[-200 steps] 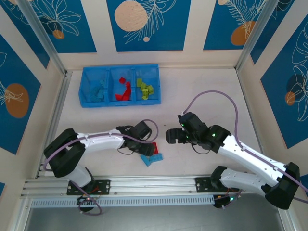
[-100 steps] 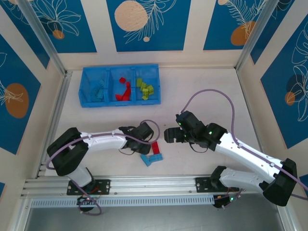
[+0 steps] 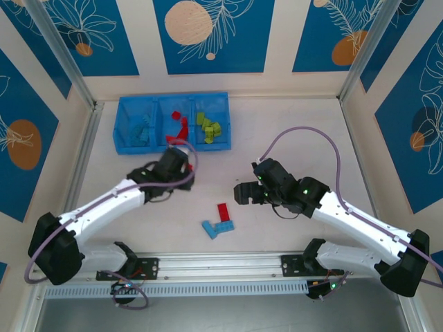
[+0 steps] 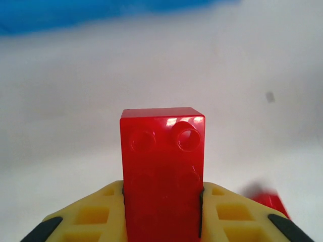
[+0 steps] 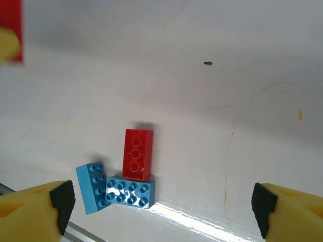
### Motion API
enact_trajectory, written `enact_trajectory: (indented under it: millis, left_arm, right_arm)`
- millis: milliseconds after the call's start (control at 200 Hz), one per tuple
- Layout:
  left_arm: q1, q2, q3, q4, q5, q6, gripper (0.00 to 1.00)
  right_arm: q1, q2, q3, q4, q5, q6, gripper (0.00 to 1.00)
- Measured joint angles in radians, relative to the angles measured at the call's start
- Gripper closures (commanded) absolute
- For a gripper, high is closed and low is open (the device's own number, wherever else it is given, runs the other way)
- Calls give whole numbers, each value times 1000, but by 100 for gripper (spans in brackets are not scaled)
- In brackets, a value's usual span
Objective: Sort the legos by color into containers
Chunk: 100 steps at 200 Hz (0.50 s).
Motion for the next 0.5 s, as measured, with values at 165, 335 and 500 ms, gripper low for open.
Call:
enact_trajectory:
  millis: [165, 335, 500]
  left_arm:
    - [203, 177, 213, 58, -37, 48, 74]
    - [318, 510, 560, 32, -14, 76, 60]
    - [365, 750, 861, -64, 25, 105, 46]
  right_arm:
    - [2, -1, 0, 5, 1, 7, 7]
    - [2, -9, 0, 3, 2, 11, 7]
    - [2, -21, 2, 4, 2, 11, 7]
